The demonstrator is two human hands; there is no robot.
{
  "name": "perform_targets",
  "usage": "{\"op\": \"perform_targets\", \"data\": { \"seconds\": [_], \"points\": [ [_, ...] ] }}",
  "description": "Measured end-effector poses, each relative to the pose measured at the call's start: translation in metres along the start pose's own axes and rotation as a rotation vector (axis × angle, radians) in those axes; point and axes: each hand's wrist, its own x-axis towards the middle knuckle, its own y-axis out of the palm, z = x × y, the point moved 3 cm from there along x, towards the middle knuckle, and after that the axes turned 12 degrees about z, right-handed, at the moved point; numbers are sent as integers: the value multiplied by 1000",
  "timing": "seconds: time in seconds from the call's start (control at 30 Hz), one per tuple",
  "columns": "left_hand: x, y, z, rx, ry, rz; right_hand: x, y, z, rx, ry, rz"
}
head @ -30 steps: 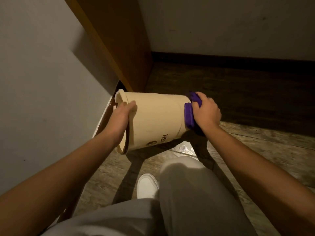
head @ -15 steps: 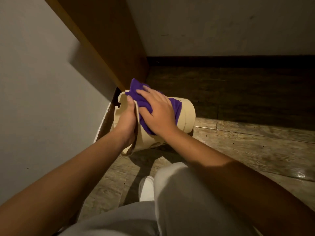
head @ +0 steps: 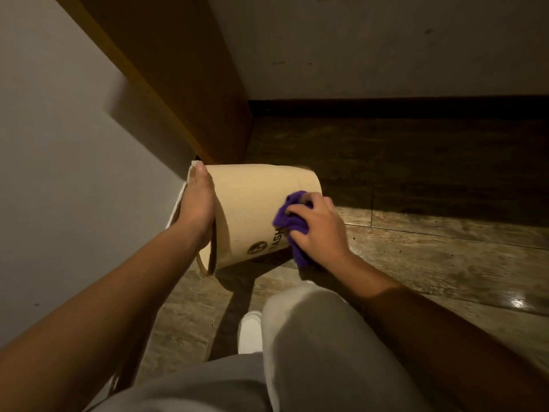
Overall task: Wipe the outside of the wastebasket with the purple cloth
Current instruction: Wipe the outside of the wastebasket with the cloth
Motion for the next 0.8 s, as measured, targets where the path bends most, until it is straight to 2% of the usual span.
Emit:
{"op": "perform_targets", "data": {
  "seconds": [0.07,0.13,0.23,0.33,0.53,0.67,0.8],
  "points": [
    [-2,0,1,47,83,-26,-5,-9,-32,19,185,20],
    [-8,5,4,0,127,67,-8,-20,-50,83,280,-17],
    [-25,23,15,112,130,298,-2,-40,-50,224,312,-123],
    [-39,40,24,220,78,416,14,-60,-24,339,234,-211],
    [-25,25,3,-32,90,288,38,-88,39,567,13,-296],
    [-26,23,17,118,45,344,51,-81,52,641,78,-239],
    [-28,25,13,138,120,279,46,-77,49,679,117,-233]
  ]
}}
